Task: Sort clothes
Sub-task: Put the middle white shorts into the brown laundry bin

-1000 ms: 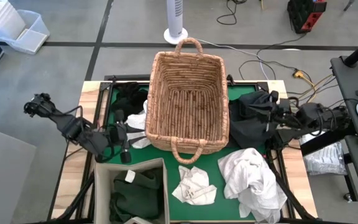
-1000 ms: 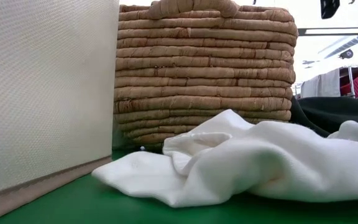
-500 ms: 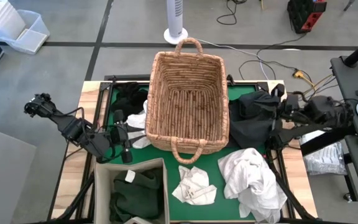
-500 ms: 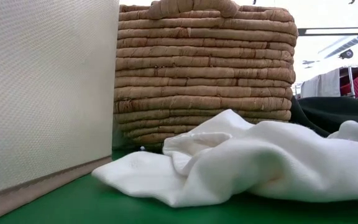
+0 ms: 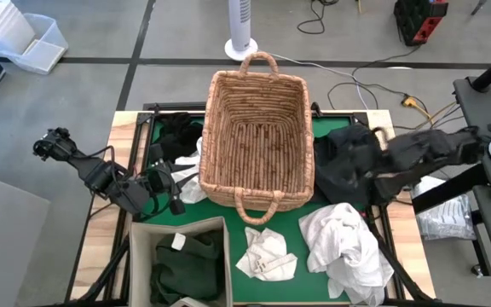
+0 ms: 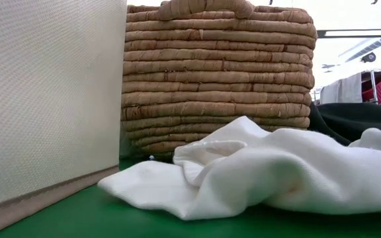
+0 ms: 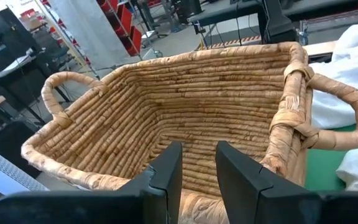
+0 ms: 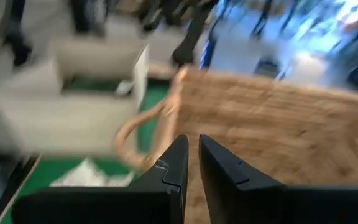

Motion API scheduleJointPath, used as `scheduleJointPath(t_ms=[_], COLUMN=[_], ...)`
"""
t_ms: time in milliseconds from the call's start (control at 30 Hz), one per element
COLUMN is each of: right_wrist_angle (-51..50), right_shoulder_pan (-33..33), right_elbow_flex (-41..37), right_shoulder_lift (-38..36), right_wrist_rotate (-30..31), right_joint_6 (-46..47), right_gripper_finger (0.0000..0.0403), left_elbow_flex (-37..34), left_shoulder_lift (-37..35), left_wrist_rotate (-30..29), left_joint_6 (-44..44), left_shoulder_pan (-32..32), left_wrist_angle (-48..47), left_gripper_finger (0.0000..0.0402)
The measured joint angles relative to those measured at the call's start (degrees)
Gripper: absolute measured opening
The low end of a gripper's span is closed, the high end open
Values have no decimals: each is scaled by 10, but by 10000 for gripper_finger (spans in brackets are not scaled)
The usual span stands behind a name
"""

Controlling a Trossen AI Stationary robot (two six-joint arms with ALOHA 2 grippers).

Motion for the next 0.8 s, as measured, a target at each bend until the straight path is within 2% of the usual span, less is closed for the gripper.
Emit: scheduleJointPath(t_ms=[167, 333, 600, 800], right_wrist_angle=[-75, -107, -109, -109], right_shoulder_pan=[58, 127, 231, 247], right_elbow_flex=[70, 105, 96, 57], right_shoulder_lift=[88, 139, 175, 220], right_wrist_rotate=[-1, -1, -1, 18], right_joint_6=[41, 87, 235, 299], right_gripper_finger=[31, 31, 30, 11], left_elbow_flex=[0, 0, 0, 0], left_shoulder_lift=[-7, -8, -11, -7], left_wrist_rotate=[-1, 0, 0, 0], left_joint_6=[-2, -4, -4, -4], left_shoulder_pan=[0, 0, 0, 0], left_wrist_angle=[0, 0, 1, 2], left_gripper_finger=[78, 78, 78, 78])
